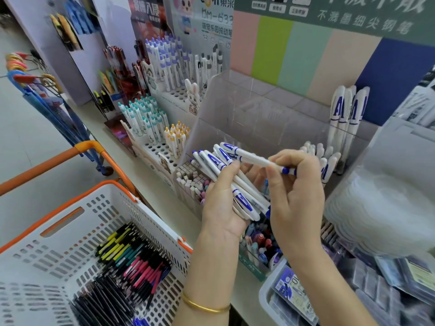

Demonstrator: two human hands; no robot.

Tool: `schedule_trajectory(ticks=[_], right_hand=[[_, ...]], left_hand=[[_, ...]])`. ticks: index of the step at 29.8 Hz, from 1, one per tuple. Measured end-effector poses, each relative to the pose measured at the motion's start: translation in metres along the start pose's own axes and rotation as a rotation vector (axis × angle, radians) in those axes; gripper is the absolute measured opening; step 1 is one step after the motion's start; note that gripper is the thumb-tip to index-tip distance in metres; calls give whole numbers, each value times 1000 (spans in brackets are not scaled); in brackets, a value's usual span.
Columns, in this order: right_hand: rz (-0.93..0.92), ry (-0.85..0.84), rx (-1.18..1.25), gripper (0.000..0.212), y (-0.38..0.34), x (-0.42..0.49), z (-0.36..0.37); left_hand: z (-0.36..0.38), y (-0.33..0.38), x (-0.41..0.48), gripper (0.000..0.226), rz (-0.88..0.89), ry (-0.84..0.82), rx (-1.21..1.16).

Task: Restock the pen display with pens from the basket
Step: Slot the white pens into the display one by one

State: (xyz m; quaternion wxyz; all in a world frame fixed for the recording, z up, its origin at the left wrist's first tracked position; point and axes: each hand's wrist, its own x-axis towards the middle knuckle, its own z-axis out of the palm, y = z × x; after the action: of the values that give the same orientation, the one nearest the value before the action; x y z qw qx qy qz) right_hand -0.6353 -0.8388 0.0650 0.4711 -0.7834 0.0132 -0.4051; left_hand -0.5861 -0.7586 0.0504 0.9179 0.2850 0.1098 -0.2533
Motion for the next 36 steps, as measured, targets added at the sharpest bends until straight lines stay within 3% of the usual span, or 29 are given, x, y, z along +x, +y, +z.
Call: schedule_trajectory(ticks=[2, 13, 17, 19, 21, 24, 27, 28, 31, 36], right_hand=[[-2, -35, -59, 11, 2, -5, -1], [80, -262, -189, 5, -2, 2, -6], [87, -204, -157, 11, -11, 23, -4], [67, -218, -137, 16, -17, 42, 0], [62, -355, -191, 18, -21, 60, 9], [68, -616, -328, 34, -25, 78, 24], [33, -692, -421, 37, -28, 82, 32], [31, -687, -418, 36, -28, 83, 33], [25, -650, -347, 30, -23, 83, 36], [244, -617, -41, 18, -15, 83, 32]], left_hand=[[-1, 0, 0, 28, 6, 2, -8], [4, 5, 2, 13, 57, 43, 53], [6, 1, 2, 5, 160, 119, 190], [9, -4, -1, 36, 224, 125, 262], [9, -8, -2, 55, 268, 99, 337], [15, -11, -4, 46, 327, 85, 425], [15, -12, -5, 56, 370, 111, 491], [14, -11, -5, 53, 373, 106, 503], [12, -8, -7, 16, 360, 55, 458], [14, -6, -10, 21, 264, -15, 298]])
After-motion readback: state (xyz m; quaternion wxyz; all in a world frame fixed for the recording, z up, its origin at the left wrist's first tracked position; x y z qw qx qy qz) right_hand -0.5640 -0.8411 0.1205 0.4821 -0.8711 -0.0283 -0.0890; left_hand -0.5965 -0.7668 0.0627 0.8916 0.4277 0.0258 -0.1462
